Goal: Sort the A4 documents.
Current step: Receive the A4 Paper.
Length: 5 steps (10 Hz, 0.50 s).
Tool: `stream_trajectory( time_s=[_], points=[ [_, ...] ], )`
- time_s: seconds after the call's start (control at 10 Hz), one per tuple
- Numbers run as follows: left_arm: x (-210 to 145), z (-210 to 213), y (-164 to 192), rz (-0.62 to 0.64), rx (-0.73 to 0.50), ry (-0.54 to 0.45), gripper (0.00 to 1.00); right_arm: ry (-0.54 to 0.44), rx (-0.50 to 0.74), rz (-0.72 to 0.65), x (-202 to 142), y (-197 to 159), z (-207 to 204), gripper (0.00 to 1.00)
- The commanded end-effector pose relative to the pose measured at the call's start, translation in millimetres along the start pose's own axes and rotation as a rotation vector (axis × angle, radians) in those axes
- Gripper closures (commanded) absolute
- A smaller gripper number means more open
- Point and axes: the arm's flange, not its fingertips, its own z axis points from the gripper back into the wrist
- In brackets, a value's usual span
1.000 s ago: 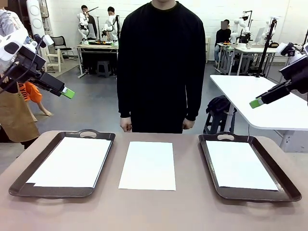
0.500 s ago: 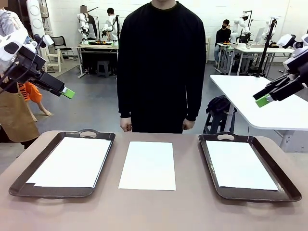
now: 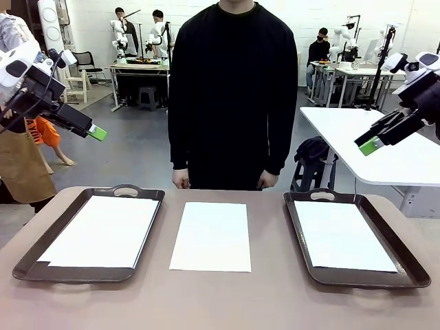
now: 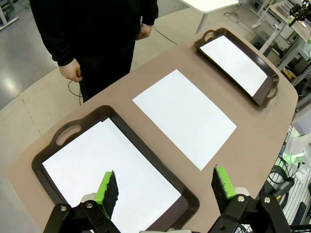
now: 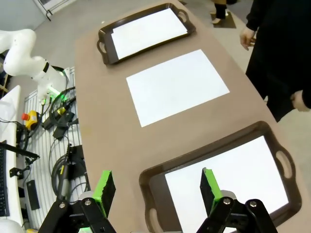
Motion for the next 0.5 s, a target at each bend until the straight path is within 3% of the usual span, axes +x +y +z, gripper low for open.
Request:
stream_trajectory(
  time_s=[0.0, 0.4],
  points=[
    [-0.8, 0.8, 1.9, -0.011, -0.005, -0.004, 0.0, -0.013, 0.031, -0.009, 1.2, -3.1, 5.3, 0.08],
    [-0.8, 0.8, 1.9, -0.011, -0.005, -0.004, 0.0, 0.0, 0.0, 0.0, 0.0, 0.0, 0.0, 0.08]
  ],
)
